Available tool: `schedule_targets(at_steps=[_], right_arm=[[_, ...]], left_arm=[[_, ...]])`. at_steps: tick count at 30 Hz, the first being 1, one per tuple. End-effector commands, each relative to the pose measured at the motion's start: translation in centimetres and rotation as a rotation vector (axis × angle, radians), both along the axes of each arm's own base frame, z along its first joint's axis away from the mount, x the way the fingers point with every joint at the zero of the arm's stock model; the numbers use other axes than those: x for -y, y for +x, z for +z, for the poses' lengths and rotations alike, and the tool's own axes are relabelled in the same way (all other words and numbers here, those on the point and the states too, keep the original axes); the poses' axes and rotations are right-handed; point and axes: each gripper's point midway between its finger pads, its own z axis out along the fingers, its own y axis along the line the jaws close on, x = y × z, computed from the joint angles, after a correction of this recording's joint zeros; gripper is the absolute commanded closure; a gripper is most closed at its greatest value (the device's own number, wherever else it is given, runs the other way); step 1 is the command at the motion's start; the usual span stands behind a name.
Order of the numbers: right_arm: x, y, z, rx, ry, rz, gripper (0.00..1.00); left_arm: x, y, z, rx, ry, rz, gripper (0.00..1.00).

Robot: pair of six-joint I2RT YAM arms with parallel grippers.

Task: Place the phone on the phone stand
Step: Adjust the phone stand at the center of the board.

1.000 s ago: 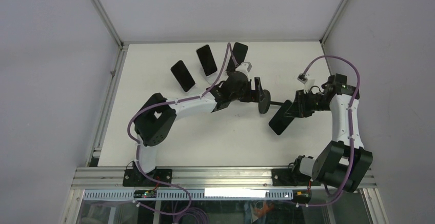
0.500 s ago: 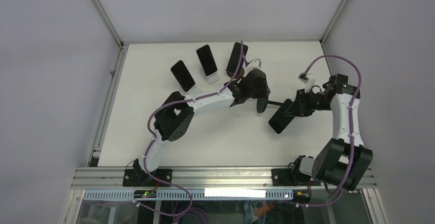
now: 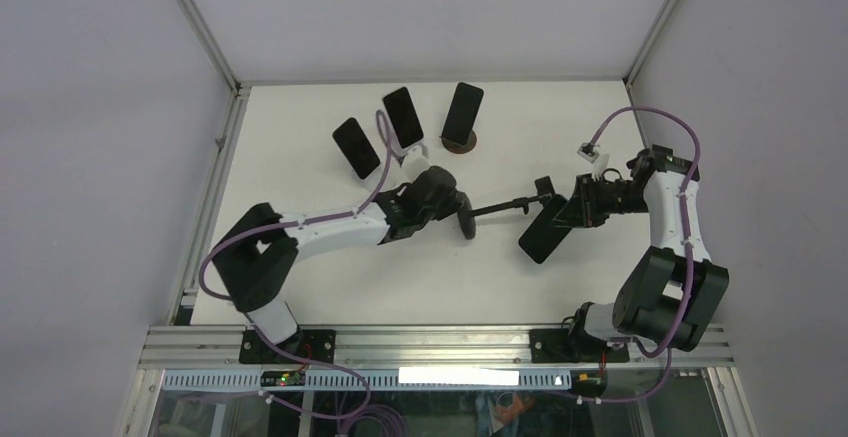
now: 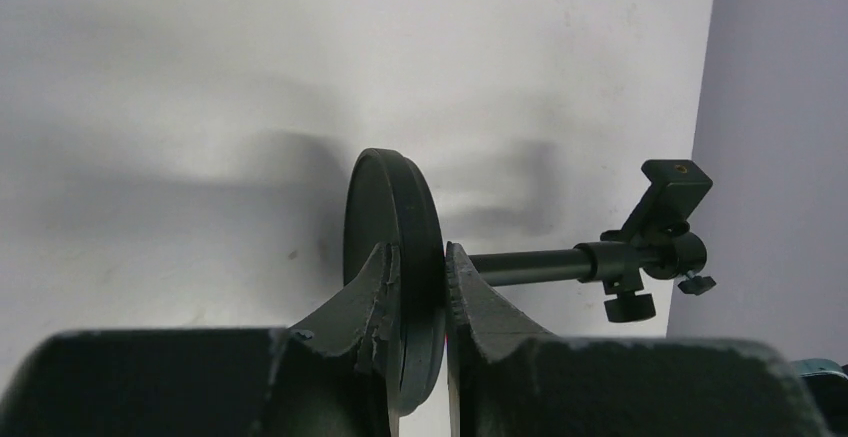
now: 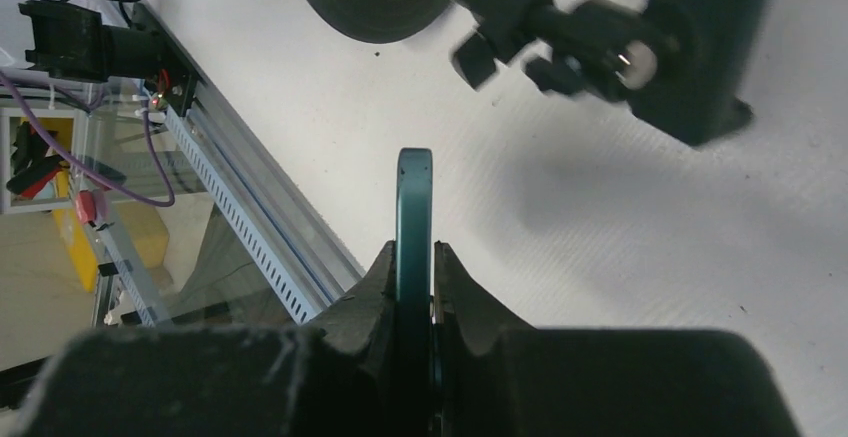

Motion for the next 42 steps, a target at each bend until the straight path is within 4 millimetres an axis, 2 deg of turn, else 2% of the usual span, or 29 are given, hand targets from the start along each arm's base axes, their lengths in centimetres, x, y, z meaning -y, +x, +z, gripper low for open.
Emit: schedule_targets(at_steps=[1,5,6,8,13,19,26,29,35,42], right_arm=[[-1.2,0.5,3.0,0.085,0.101,0.052,1.0],[-1.7,0.7,2.8,0.088,0.081,0.082,1.0],[-1.9,0.8,2.6,0.084,0.068,0.091,1.0],[-2.3,1.0,2.2,0.079,0.042,0.11,1.0],[-3.4,1.5,1.2,0.079,-0.013,0.157,1.0],[-4.4,2.4,0.8,0.077,-0.029,0.19,1.0],[-4.6,3.1,0.9,0.094,-0.024,0.189,1.0],[-4.6,3.0,0.8,0.092,-0.024,0.191,1.0],[-4.6,2.8,0.7,0.094,-0.024,0.194,1.0],[-4.7,2.6,0.7,0.095,-0.022,0.197,1.0]], left_arm=[[-7.1,-1.7,-1.4,-0.058,-0.086,0.264,0.96],[-10.5,-3.7,-3.2,-0.061,-0.166,0.331,0.96],[-11.4,-4.4,-4.3,-0.069,-0.171,0.339,0.96],[-12.1,-5.2,-5.3,-0.077,-0.199,0.343,0.96],[-13.5,-6.9,-7.8,-0.116,-0.217,0.345,0.96],[-14.5,-8.8,-10.7,-0.157,-0.134,0.308,0.93],[-16.0,-10.6,-14.4,-0.249,-0.031,0.31,0.79],[-16.5,-11.2,-15.5,-0.28,-0.004,0.317,0.76],[-16.7,-11.2,-15.6,-0.283,0.026,0.317,0.71],[-17.0,-10.7,-13.5,-0.231,0.039,0.303,0.7]])
